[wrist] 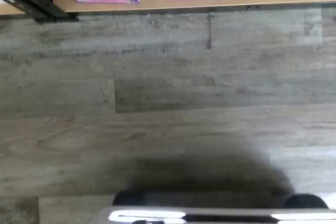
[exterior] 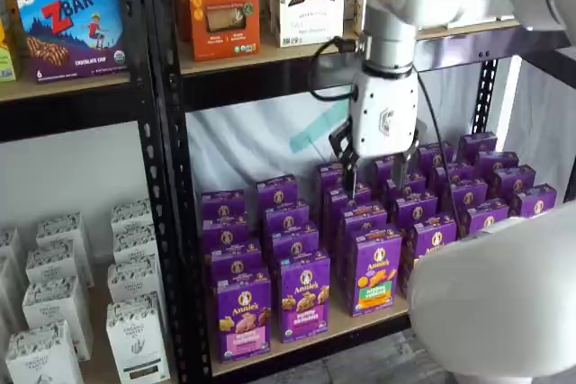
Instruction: Pick up the purple box with a pink patch in the middle, on the bottom shelf, the first box from the left
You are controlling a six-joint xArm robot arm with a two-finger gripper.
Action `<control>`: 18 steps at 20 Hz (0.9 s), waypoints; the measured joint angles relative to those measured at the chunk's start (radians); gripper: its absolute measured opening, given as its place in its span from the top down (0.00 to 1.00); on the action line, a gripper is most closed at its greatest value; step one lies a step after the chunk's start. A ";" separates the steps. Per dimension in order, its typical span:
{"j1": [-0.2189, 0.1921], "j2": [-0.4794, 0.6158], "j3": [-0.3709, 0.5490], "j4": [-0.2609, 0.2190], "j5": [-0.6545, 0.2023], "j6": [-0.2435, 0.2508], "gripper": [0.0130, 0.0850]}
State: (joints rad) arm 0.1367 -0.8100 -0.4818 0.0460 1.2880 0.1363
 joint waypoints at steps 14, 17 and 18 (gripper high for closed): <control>0.033 0.182 0.171 -0.013 -0.380 0.026 0.00; 0.029 0.237 0.196 0.010 -0.469 0.003 0.00; 0.026 0.256 0.204 0.029 -0.499 -0.013 0.00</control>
State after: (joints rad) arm 0.1632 -0.5540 -0.2780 0.0747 0.7889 0.1229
